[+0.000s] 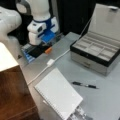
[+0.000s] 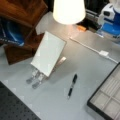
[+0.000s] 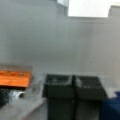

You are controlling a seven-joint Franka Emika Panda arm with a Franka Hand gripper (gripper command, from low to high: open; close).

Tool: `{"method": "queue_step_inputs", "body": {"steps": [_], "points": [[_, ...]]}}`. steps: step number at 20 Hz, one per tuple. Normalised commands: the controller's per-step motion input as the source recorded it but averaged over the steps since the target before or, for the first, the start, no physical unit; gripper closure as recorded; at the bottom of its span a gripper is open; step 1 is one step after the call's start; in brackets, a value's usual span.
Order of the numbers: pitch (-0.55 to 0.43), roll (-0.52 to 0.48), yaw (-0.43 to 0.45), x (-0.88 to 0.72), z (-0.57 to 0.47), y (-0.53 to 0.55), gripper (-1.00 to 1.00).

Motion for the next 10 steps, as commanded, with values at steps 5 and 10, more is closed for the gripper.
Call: {"method": "queue_step_inputs", "body": {"steps": [5, 10], "points": [[-0.416, 0.051, 0.011, -0.42, -0.64, -0.17, 1.00], [-0.456, 0.063, 0.030, -0.53, -0.56, -0.28, 1.00]]}}
